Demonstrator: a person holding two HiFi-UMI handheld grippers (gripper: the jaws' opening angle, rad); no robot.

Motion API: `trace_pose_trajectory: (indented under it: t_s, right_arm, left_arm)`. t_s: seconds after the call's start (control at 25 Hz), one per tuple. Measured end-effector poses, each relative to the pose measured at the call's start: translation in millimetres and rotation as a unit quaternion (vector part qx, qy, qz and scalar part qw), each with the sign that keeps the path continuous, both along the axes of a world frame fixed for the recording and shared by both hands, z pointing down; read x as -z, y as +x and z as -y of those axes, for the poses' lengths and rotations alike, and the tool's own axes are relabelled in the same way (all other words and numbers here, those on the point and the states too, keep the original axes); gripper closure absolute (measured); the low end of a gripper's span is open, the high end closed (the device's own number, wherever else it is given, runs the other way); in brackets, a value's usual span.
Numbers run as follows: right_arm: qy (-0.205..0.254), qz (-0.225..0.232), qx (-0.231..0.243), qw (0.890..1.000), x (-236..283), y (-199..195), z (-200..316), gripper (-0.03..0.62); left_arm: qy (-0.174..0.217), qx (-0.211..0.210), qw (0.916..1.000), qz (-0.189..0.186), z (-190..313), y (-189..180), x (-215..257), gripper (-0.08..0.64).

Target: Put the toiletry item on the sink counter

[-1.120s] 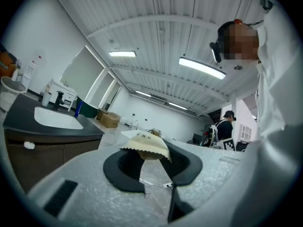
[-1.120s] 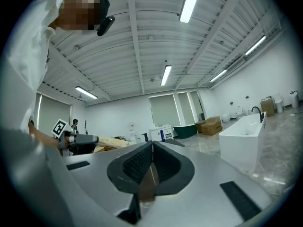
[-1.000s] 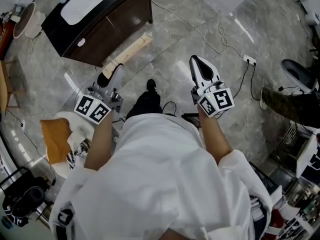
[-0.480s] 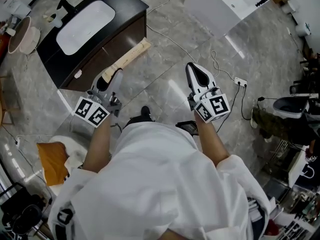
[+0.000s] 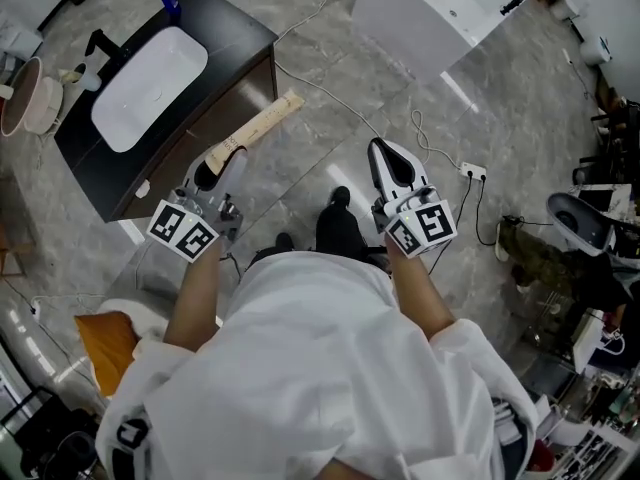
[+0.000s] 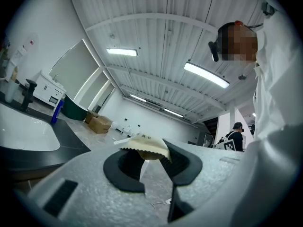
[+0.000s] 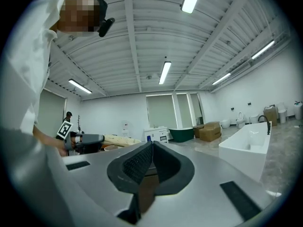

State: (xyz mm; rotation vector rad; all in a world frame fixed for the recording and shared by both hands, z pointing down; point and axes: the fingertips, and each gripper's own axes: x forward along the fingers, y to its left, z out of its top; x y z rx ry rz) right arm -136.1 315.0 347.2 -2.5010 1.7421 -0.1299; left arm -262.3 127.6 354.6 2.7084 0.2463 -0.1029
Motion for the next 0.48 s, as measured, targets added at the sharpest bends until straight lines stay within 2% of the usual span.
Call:
trace_pose_trajectory:
  t_s: [0.24, 0.48]
  right_arm:
    - [0.009, 0.009, 0.032, 0.999, -17.4, 76.1, 34.9, 0.577]
    - [0.033, -0.004, 0.072, 0.997, 9.7, 181.2, 72.3, 0.577]
  left_arm:
    - [0.012, 0.022, 0.9996, 0.012, 20.9, 70.1, -9.4, 0.460]
    - [0.017, 0.051, 0.9985, 0.014, 39.2, 164.8, 11.1, 0.460]
